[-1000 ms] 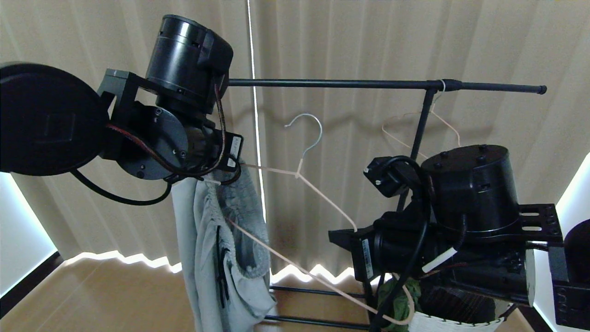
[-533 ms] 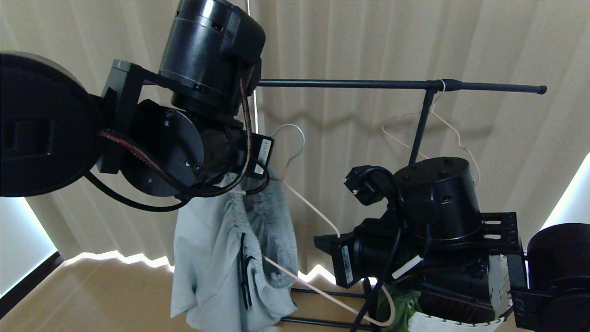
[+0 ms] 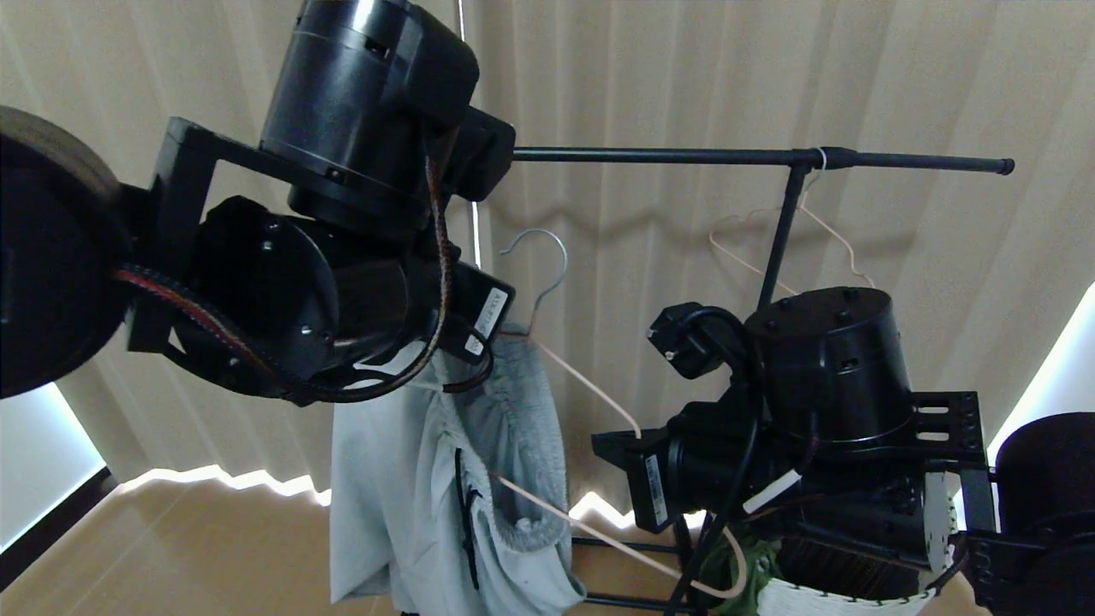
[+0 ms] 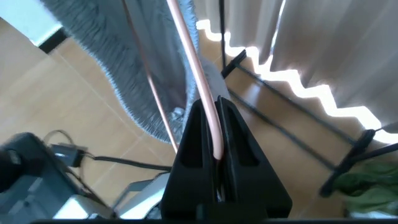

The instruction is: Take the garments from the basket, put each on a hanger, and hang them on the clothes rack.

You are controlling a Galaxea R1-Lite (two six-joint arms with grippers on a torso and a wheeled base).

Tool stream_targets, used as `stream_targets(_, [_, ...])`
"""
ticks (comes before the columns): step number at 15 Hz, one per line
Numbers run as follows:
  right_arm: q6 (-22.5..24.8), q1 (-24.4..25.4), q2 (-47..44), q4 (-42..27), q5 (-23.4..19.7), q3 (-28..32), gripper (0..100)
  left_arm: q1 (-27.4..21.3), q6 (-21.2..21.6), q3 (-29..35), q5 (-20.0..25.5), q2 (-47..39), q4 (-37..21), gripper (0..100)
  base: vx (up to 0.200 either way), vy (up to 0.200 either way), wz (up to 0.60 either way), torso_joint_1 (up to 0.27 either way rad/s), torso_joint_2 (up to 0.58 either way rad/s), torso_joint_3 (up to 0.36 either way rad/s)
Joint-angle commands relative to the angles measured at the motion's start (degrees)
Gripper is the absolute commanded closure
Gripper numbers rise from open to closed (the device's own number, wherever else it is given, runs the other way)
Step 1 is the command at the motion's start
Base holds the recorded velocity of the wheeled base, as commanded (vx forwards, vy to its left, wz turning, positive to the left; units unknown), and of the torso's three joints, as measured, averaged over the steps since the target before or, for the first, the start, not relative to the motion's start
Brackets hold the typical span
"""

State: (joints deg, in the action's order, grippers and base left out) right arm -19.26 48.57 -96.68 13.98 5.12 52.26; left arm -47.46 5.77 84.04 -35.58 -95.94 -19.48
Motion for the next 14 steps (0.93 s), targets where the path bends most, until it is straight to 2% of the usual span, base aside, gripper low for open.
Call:
stream_targets(1, [0.28,-0.4,1.06,0.08,0.07,0.03,100,0.0,2.32,-2.83,3.77,3.13,0.14,100,0.0,0.0,0.0,0.0,0.0,0.0])
stream_targets(7, [1.42,-0.4,2.9,0.08,-0.11,-0.05,100,-0.44,2.85,-3.45,6.05,3.22,0.23,100,0.0,0.0,0.0,0.0,0.0,0.0])
stream_targets(14, [1.42,-0.4,4.84,0.08,-0.2,-0.05,100,-0.44,2.94,-3.45,6.14,3.65,0.23,100,0.0,0.0,0.0,0.0,0.0,0.0])
